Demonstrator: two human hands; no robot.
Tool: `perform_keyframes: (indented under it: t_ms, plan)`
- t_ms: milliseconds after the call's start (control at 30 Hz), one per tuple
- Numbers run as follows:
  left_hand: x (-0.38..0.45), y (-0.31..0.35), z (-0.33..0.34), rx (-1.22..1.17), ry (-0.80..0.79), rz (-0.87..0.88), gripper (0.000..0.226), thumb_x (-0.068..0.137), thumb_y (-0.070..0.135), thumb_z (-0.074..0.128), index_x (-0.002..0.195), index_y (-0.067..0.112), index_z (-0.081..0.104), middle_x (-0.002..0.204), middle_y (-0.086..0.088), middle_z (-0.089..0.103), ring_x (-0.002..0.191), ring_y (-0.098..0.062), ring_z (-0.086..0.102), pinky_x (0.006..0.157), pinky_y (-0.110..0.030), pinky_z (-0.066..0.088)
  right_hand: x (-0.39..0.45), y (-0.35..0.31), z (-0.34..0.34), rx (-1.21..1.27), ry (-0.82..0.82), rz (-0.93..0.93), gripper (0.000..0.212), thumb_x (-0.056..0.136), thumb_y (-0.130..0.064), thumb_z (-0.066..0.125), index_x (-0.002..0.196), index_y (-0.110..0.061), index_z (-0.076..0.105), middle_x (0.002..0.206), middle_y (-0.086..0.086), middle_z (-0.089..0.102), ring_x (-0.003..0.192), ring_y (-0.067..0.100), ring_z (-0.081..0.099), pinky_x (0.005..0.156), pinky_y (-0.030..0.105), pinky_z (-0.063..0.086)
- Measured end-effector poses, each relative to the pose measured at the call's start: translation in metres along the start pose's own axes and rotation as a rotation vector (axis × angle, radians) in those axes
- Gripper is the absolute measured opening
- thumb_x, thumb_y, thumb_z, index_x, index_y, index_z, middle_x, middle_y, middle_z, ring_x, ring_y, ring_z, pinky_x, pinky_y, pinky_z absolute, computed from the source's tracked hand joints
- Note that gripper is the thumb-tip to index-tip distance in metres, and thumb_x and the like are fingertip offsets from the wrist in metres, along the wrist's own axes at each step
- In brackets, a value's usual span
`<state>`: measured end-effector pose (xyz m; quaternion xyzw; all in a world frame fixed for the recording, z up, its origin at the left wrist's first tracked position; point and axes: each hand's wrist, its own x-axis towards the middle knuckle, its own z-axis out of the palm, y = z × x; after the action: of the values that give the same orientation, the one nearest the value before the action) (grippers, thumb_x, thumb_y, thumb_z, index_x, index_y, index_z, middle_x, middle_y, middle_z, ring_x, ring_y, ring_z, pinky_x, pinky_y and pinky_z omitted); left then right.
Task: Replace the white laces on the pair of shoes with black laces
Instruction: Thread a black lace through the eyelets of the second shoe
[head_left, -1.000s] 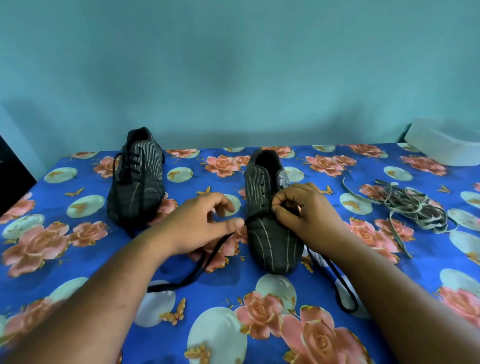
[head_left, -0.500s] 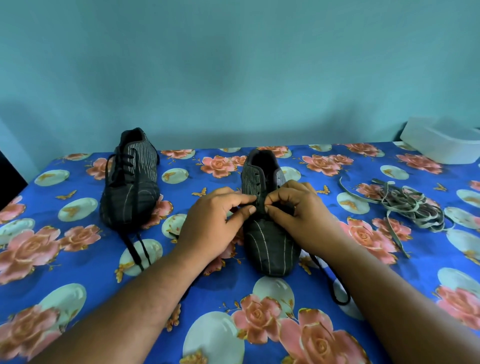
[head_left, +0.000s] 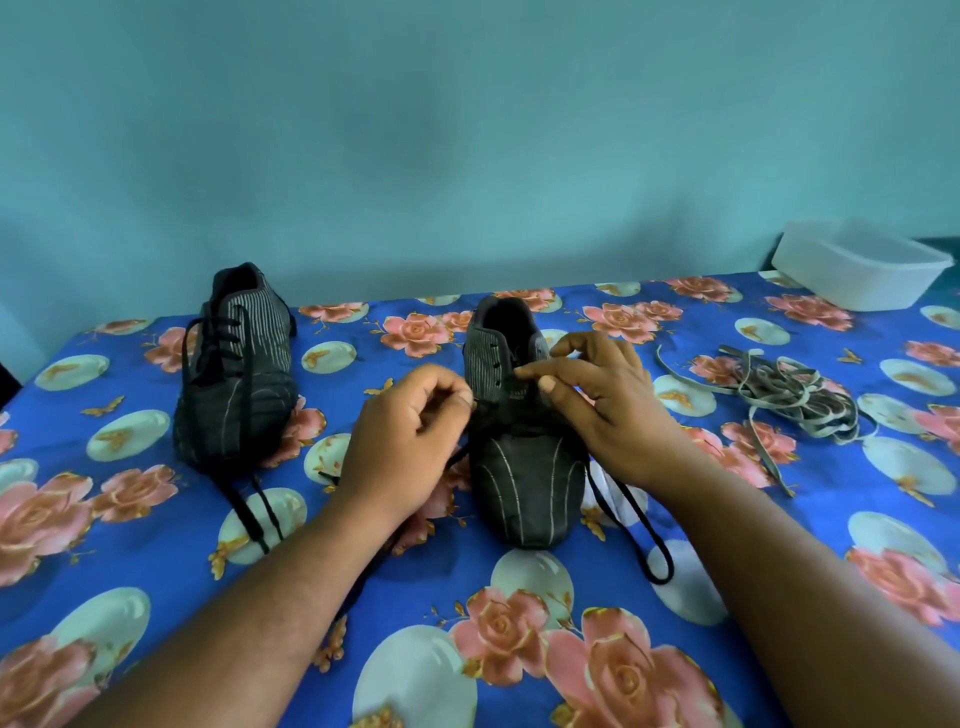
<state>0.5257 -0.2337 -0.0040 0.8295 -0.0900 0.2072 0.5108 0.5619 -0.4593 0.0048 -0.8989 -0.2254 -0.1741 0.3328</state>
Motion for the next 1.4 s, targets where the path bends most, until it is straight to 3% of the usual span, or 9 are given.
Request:
perform_keyframes:
  t_ms: [167,300,433,500,733,867,1000,1167,1400]
  plan:
    - [0.015,0.002,-0.012,-0.461,0.210,-0.317,0.016,0.105,0.011,0.046,0.092,0.017,0.054,0.082,-0.006,0.076,0.064,-0.022,0.073,0.056,-0.028,0.051,-0.004,0.011,0.003,0.070,-0.074,-0.064,0.032,0.102,-0.038,0.047,0.129,-0.037,0.066,0.118,-0.008,0.052,0.118,0.015,0.048,0.107,0.032,0.035]
    - [0.028,-0.017,-0.036,-0.438,0.541,-0.255,0.010,0.103,0.015,0.044,0.102,0.023,0.051,0.104,-0.016,0.072,0.068,-0.019,0.072,0.051,-0.025,0.046,-0.005,0.009,0.003,0.275,-0.063,-0.036,0.026,0.104,-0.019,0.055,0.124,-0.023,0.072,0.110,-0.002,0.057,0.109,0.010,0.055,0.093,0.015,0.040]
    - [0.022,-0.031,-0.031,0.010,0.274,0.005,0.034,0.101,0.034,0.059,0.132,0.022,0.057,0.132,0.003,0.056,0.119,-0.018,0.059,0.097,-0.035,0.048,-0.006,0.010,0.006,0.362,-0.071,0.002,0.026,0.102,-0.015,0.059,0.122,-0.026,0.073,0.112,0.002,0.057,0.111,0.014,0.056,0.093,0.021,0.044]
    - [0.017,-0.030,-0.018,0.161,0.056,0.153,0.037,0.098,0.045,0.057,0.125,0.023,0.067,0.133,0.005,0.060,0.128,-0.014,0.054,0.109,-0.045,0.043,-0.006,0.011,0.007,0.351,-0.071,-0.009,0.026,0.101,-0.017,0.062,0.123,-0.027,0.072,0.113,0.000,0.056,0.112,0.015,0.057,0.097,0.026,0.046]
    - [0.010,-0.020,-0.004,0.200,-0.061,0.262,0.016,0.089,0.045,0.062,0.090,0.030,0.069,0.103,0.015,0.066,0.107,-0.015,0.062,0.097,-0.046,0.048,-0.006,0.012,0.007,0.294,-0.054,-0.049,0.026,0.100,-0.022,0.061,0.124,-0.025,0.072,0.112,-0.001,0.056,0.111,0.015,0.056,0.093,0.019,0.043]
    - [0.024,-0.027,-0.030,-0.010,0.318,0.079,0.005,0.093,0.040,0.058,0.092,0.036,0.060,0.096,0.007,0.063,0.090,-0.002,0.059,0.088,-0.032,0.047,-0.006,0.011,0.009,0.297,-0.053,-0.029,0.026,0.101,-0.024,0.060,0.123,-0.028,0.072,0.112,-0.002,0.056,0.112,0.015,0.055,0.095,0.026,0.046]
    - [0.034,-0.047,-0.061,-0.103,0.614,-0.137,0.022,0.092,0.061,0.058,0.097,0.039,0.061,0.098,-0.004,0.062,0.082,-0.022,0.058,0.082,-0.061,0.055,-0.005,0.010,0.010,0.297,-0.046,-0.020,0.027,0.100,-0.028,0.057,0.122,-0.029,0.072,0.111,-0.002,0.056,0.112,0.017,0.055,0.095,0.033,0.047]
    - [0.021,-0.027,-0.031,0.332,0.233,0.179,0.040,0.095,0.032,0.062,0.130,0.012,0.063,0.133,-0.009,0.058,0.126,-0.028,0.054,0.109,-0.046,0.043,-0.005,0.009,0.010,0.302,-0.040,-0.017,0.027,0.100,-0.030,0.056,0.122,-0.029,0.072,0.111,-0.003,0.056,0.112,0.017,0.056,0.096,0.034,0.047]
    - [0.009,-0.025,-0.004,0.282,-0.074,0.236,0.027,0.090,0.050,0.058,0.095,0.028,0.072,0.106,0.013,0.066,0.109,-0.018,0.062,0.096,-0.051,0.048,-0.006,0.006,0.009,0.287,-0.042,-0.015,0.026,0.101,-0.027,0.056,0.122,-0.029,0.072,0.112,-0.002,0.056,0.112,0.017,0.056,0.097,0.036,0.048]
